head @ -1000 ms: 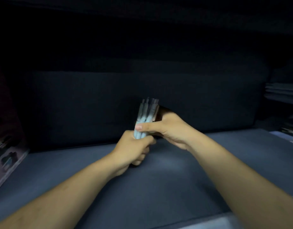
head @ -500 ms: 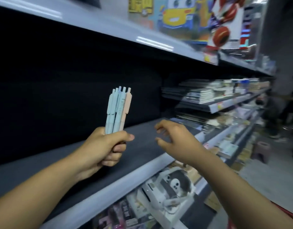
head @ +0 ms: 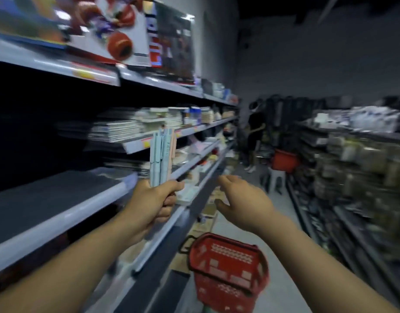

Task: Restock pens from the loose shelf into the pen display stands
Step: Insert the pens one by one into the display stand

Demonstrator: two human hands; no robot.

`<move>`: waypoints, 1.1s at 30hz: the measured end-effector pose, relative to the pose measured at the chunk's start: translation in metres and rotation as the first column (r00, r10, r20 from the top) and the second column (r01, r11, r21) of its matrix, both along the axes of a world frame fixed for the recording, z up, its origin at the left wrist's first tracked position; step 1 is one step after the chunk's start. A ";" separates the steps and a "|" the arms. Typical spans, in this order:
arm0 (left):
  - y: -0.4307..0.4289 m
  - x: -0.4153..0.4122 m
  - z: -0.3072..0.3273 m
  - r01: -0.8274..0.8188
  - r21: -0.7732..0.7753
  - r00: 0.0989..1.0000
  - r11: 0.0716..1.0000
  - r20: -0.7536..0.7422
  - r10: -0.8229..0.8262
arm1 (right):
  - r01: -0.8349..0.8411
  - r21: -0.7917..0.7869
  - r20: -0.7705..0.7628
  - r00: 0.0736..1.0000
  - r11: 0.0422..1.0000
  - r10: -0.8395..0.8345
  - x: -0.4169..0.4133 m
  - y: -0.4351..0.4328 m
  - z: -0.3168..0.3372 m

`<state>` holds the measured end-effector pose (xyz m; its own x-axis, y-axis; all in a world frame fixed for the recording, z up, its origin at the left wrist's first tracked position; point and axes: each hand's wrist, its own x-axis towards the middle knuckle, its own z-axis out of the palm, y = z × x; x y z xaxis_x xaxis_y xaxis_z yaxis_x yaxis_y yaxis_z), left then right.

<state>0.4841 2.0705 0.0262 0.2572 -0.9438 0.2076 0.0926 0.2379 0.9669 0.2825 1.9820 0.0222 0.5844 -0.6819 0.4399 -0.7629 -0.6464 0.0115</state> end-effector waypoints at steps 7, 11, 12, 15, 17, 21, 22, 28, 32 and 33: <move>-0.161 -0.172 -0.004 0.154 -0.024 0.988 0.988 0.029 -0.153 | 0.166 -0.030 -0.105 0.980 0.986 -0.169 -0.158 -0.110 0.021; -0.248 -0.240 -0.012 0.179 -0.011 0.983 0.984 -0.031 -0.179 | 0.214 -0.022 -0.111 0.970 0.977 -0.215 -0.226 -0.186 0.024; -0.271 -0.252 -0.016 0.193 -0.007 0.980 0.981 -0.038 -0.193 | 0.233 -0.018 -0.115 0.965 0.972 -0.234 -0.242 -0.208 0.023; -0.343 -0.284 -0.027 0.236 0.019 0.971 0.972 -0.029 -0.236 | 0.282 -0.023 -0.123 0.951 0.959 -0.282 -0.281 -0.275 0.019; -0.397 -0.302 -0.034 0.256 0.037 0.967 0.966 -0.029 -0.255 | 0.294 -0.018 -0.118 0.949 0.956 -0.294 -0.301 -0.322 0.012; -0.515 -0.331 -0.046 0.278 0.041 0.960 0.960 -0.033 -0.277 | 0.332 -0.012 -0.119 0.936 0.943 -0.331 -0.332 -0.425 -0.002; -0.545 -0.338 -0.046 0.283 0.042 0.959 0.958 -0.027 -0.282 | 0.343 -0.006 -0.115 0.933 0.939 -0.342 -0.339 -0.451 -0.001; -0.706 -0.373 -0.041 0.317 0.043 0.947 0.947 0.033 -0.319 | 0.392 0.011 -0.096 0.916 0.920 -0.390 -0.384 -0.602 0.006; -0.807 -0.400 -0.048 0.323 0.042 0.946 0.945 0.024 -0.324 | 0.413 0.030 -0.085 0.909 0.910 -0.409 -0.419 -0.700 -0.004; -0.832 -0.408 -0.051 0.325 0.045 0.945 0.945 0.015 -0.326 | 0.413 0.039 -0.092 0.908 0.910 -0.409 -0.426 -0.725 -0.008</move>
<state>0.0759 1.2383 -0.0248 -0.0694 -0.9832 0.1688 0.1367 0.1582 0.9779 -0.1437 1.2571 0.0140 0.2787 -0.8915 0.3572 -0.9592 -0.2770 0.0569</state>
